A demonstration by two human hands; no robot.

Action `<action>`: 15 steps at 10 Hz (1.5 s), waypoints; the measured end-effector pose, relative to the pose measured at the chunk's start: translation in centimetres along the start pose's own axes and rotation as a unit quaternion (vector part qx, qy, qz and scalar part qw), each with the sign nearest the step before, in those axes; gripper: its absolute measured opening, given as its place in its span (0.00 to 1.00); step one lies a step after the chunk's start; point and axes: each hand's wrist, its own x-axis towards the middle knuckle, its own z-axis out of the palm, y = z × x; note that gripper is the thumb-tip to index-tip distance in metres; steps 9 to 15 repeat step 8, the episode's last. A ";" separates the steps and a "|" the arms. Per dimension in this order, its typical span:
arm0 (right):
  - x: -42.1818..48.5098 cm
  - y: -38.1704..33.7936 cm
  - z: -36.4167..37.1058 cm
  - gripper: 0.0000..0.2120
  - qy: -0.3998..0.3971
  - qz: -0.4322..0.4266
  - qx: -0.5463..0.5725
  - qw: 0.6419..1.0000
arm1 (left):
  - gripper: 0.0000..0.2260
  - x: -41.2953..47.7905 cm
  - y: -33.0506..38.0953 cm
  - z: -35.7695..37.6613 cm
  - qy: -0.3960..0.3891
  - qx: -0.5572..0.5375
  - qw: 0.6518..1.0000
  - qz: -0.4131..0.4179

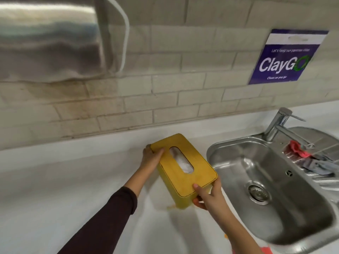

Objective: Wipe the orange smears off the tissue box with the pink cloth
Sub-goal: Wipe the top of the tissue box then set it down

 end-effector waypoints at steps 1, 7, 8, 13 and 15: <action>2.2 0.9 -1.5 0.26 0.012 0.001 0.025 1.000 | 0.22 2.1 1.5 2.8 -0.030 0.001 1.000 0.008; 6.3 4.0 -4.2 0.38 0.053 0.004 0.022 0.998 | 0.23 5.6 1.3 8.5 -0.066 -0.038 0.997 0.012; 5.8 3.6 -4.0 0.46 0.097 0.034 -0.030 0.994 | 0.31 5.1 0.8 8.2 -0.049 0.009 0.999 0.019; 5.8 3.6 -4.0 0.46 0.097 0.034 -0.030 0.994 | 0.31 5.1 0.8 8.2 -0.049 0.009 0.999 0.019; 5.8 3.6 -4.0 0.46 0.097 0.034 -0.030 0.994 | 0.31 5.1 0.8 8.2 -0.049 0.009 0.999 0.019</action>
